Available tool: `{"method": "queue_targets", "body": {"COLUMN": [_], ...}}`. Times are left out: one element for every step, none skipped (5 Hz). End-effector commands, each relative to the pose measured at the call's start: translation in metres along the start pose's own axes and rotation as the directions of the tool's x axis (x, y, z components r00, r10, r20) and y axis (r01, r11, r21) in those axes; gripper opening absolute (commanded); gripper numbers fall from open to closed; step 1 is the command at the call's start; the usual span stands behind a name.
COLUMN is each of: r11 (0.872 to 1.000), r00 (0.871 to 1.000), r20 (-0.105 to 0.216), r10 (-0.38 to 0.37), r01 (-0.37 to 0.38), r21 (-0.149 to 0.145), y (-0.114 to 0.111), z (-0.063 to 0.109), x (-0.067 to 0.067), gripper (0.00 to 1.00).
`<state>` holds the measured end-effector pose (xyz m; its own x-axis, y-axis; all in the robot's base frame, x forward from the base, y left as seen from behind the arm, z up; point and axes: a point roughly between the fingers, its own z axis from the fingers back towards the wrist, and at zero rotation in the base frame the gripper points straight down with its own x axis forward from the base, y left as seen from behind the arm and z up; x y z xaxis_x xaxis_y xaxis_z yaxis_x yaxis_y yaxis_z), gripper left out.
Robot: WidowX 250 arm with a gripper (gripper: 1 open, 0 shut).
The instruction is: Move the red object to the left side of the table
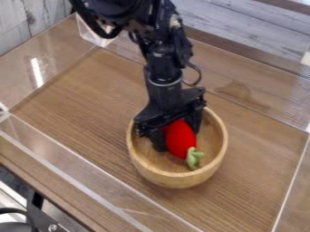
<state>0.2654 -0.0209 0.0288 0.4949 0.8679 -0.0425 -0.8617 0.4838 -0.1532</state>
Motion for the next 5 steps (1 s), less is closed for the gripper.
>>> {"method": "queue_targets", "body": {"r11": [0.998,0.997,0.991,0.985,0.984], "r00": [0.999,0.999,0.998,0.995,0.995], "r20": [0.043,0.029,0.018,0.006,0.007], "r10": [0.029,-0.018,-0.063,-0.102,-0.102], "r01": [-0.026,0.020,0.065,0.102,0.102], "r21": [-0.061,-0.081,-0.116,-0.137,-0.147], "y": [-0.014,-0.028,-0.038,-0.039,-0.034], "z": [0.014,0.026,0.060,0.085,0.093], "x": [-0.005,-0.006,-0.013,-0.013,-0.007], "gripper": [1.00,0.00,0.00,0.00,0.00]}}
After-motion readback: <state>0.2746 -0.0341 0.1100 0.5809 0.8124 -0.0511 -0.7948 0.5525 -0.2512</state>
